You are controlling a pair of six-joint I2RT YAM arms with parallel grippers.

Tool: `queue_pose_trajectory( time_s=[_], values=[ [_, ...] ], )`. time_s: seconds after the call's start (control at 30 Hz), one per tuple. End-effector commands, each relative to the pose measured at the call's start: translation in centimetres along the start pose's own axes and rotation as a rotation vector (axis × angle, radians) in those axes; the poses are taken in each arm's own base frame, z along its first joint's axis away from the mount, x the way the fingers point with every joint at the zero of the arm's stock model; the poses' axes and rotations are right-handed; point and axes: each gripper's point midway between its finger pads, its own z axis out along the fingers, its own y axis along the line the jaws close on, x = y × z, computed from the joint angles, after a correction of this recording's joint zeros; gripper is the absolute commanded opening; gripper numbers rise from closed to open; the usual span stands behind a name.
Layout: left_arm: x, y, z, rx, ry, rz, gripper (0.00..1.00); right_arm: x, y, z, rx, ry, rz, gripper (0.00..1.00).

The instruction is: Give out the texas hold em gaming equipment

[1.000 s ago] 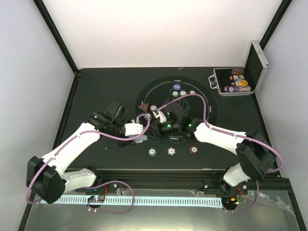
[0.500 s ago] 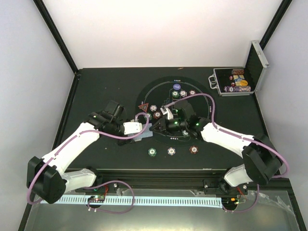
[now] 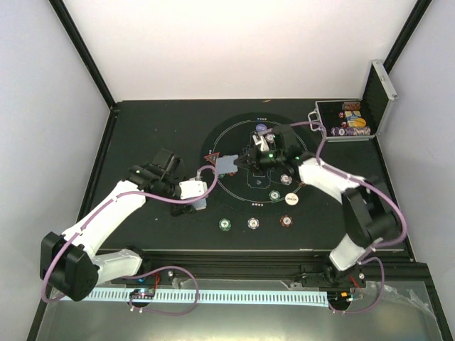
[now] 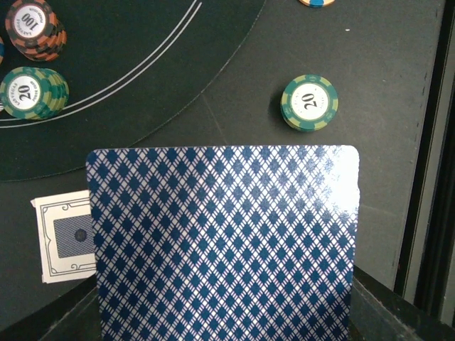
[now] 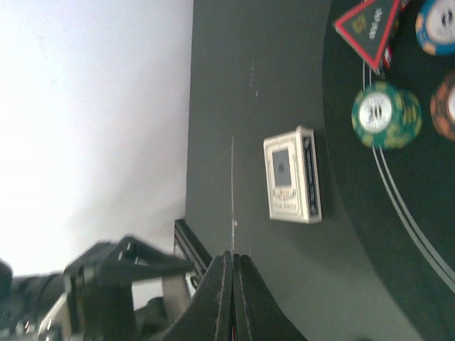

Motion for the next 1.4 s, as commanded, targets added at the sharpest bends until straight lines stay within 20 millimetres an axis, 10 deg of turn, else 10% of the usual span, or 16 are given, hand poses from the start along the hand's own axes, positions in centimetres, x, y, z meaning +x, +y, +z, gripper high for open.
queue_pose_trajectory(
  time_s=[0.0,0.43,0.63,0.87,1.03,1.37],
  values=[
    [-0.7,-0.3,-1.6,-0.005,-0.023,0.009,0.02,-3.6,-0.8,3.1,0.014,0.038,-0.014,0.01],
    [-0.4,-1.1,-2.1,0.013,-0.013,-0.017,0.02,-13.1,-8.2,13.3,0.170,0.055,0.053,0.01],
    [-0.4,-1.0,-2.2,0.010,-0.015,-0.020,0.02,-13.9,-10.0,13.2,0.285,0.052,0.019,0.02],
    [-0.6,-1.1,-2.2,0.014,-0.023,-0.030,0.01,-14.3,-8.0,9.3,0.367,0.005,-0.064,0.39],
    [-0.9,-1.1,-2.4,0.013,-0.037,-0.032,0.02,-11.8,-5.2,6.6,0.313,-0.037,-0.084,0.50],
    [-1.5,-1.0,-2.4,0.024,-0.058,-0.029,0.02,3.7,1.3,4.3,-0.045,0.048,-0.077,0.74]
  ],
)
